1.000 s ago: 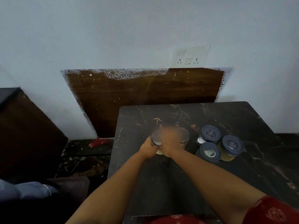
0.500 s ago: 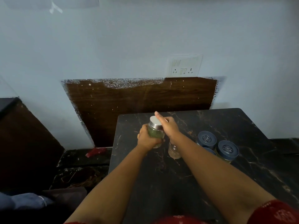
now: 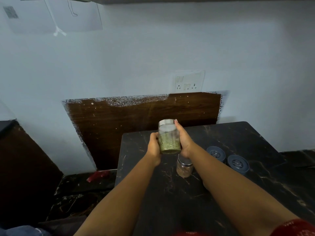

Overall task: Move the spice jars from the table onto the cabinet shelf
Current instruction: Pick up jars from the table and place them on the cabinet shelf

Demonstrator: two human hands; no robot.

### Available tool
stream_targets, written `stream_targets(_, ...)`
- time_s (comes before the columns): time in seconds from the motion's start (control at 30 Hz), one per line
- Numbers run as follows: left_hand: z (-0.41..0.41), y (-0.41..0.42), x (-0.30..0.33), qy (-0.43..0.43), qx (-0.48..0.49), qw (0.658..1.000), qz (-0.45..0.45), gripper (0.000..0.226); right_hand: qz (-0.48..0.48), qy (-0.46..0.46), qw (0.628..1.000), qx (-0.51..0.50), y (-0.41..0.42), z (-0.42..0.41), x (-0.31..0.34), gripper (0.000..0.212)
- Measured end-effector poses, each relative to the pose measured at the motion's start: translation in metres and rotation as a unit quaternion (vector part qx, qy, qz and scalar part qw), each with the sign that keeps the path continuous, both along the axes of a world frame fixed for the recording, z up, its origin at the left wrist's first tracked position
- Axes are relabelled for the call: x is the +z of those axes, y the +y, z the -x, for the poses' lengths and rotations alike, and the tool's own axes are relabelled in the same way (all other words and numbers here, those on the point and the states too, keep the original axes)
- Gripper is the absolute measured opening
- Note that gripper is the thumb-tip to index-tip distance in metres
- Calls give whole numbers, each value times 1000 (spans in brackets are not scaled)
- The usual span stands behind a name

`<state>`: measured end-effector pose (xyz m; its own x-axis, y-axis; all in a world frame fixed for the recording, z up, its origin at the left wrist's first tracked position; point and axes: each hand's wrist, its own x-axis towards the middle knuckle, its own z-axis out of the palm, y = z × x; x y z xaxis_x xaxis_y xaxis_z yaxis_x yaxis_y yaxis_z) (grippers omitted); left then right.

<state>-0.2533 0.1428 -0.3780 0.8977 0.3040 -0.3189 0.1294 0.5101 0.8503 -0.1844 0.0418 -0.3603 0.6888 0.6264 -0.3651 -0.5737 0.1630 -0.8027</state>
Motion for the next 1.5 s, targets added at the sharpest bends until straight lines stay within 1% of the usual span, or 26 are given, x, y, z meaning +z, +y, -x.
stream_targets(0.13,-3,-1,8,-30,-58,996,66,51,-38,17,999,-19,-1,-3,-1,74)
stream_targets(0.2,-3,3,9,-21,-88,993,76,50,-32,14,999,-22,-2,-5,-1,76)
stream_targets(0.3,-6,8,8,5,-110,993,51,51,3,-7,999,-34,-4,-7,-2,75)
stream_targets(0.4,-13,7,12,38,-74,996,-25,45,38,-12,998,-54,-6,-11,-1,79)
stream_targets(0.5,-16,3,14,54,-75,994,-65,50,17,29,999,-42,-10,-9,-4,84)
stream_targets(0.6,-16,1,15,46,-122,989,-62,62,-4,29,999,-20,-8,-7,-5,83)
stream_targets(0.67,-17,1,19,34,-141,989,-37,61,9,9,1000,-24,-6,-7,-4,82)
stream_targets(0.77,-17,5,21,35,-127,991,-20,60,49,-8,998,-47,-6,-9,-6,92)
stream_targets(0.8,-17,7,21,42,-116,992,-29,58,55,-11,997,-51,-6,-9,-5,91)
stream_targets(0.87,-17,8,23,53,-107,991,-56,56,50,-9,997,-66,-6,-12,-4,82)
stream_targets(0.93,-17,6,28,50,-106,991,-68,60,39,-3,996,-79,-5,-12,0,74)
stream_targets(1.07,-18,4,34,21,-126,991,32,58,56,-9,993,-106,-2,-9,8,68)
stream_targets(1.13,-19,8,32,30,-133,988,70,62,63,-11,991,-119,-4,-10,11,67)
stream_targets(1.23,-21,11,32,46,-145,986,63,52,87,-26,991,-100,-13,-14,14,67)
stream_targets(1.33,-22,4,33,38,-131,989,64,50,81,-23,995,-59,-21,-14,16,72)
stream_targets(1.4,-23,-1,30,38,-122,990,65,53,67,-12,997,-48,-23,-13,17,73)
stream_targets(1.5,-29,-9,30,29,-134,989,52,61,38,9,997,-64,-26,-11,18,72)
